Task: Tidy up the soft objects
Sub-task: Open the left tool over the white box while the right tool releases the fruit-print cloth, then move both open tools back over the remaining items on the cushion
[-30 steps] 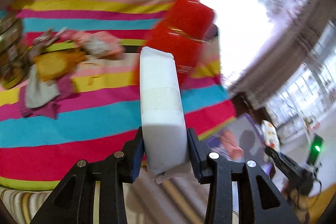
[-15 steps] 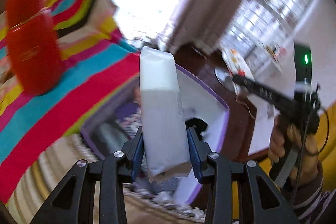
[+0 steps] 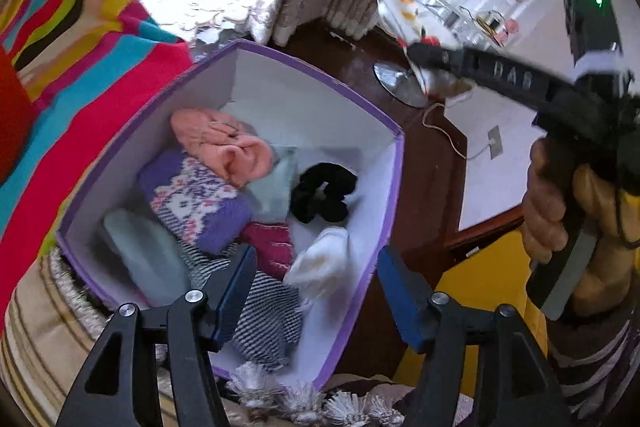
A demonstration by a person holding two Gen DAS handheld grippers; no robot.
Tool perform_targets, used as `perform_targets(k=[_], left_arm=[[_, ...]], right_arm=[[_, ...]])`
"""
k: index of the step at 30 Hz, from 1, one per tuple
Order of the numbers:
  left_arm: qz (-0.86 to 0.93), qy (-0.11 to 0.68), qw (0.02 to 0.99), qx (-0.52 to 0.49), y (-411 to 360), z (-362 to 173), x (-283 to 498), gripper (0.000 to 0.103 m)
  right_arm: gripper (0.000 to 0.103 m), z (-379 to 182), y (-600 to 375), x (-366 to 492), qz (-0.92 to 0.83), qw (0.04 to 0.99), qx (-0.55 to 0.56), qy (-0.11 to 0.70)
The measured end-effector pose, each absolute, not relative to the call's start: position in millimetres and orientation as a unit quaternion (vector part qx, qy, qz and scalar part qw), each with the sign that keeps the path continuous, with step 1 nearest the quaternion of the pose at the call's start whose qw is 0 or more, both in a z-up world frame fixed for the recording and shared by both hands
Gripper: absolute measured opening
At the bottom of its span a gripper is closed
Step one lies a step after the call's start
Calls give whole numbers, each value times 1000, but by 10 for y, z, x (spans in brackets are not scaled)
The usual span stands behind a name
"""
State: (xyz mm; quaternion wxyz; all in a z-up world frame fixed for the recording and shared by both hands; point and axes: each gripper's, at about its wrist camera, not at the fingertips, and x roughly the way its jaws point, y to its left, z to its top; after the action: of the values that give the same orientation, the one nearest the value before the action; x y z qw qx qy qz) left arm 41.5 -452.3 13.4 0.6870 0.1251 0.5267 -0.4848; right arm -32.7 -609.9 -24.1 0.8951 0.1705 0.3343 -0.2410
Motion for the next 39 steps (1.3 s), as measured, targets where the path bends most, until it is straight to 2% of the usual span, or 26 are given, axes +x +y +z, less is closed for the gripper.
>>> perform_targets(k=[11, 13, 17, 18, 29, 39], left_arm=[[-446, 534, 717, 45, -4032, 195, 838, 64], [-440, 534, 721, 37, -3978, 212, 881, 64], [-431, 534, 727, 21, -3882, 225, 961, 64], [-431, 534, 727, 19, -3869, 230, 969, 64], [-426, 520, 740, -4, -3645, 336, 1042, 64], [-352, 500, 789, -61, -2772, 424, 1307, 64]], right_arm=[[34, -308, -5891, 77, -192, 905, 113, 363], [43, -288, -5853, 171, -186, 907, 97, 365], [66, -234, -5841, 264, -203, 907, 70, 361], [68, -220, -5841, 265, -208, 907, 66, 359], [68, -140, -5649, 191, -179, 913, 97, 352], [68, -133, -4803, 494, -43, 925, 104, 362]])
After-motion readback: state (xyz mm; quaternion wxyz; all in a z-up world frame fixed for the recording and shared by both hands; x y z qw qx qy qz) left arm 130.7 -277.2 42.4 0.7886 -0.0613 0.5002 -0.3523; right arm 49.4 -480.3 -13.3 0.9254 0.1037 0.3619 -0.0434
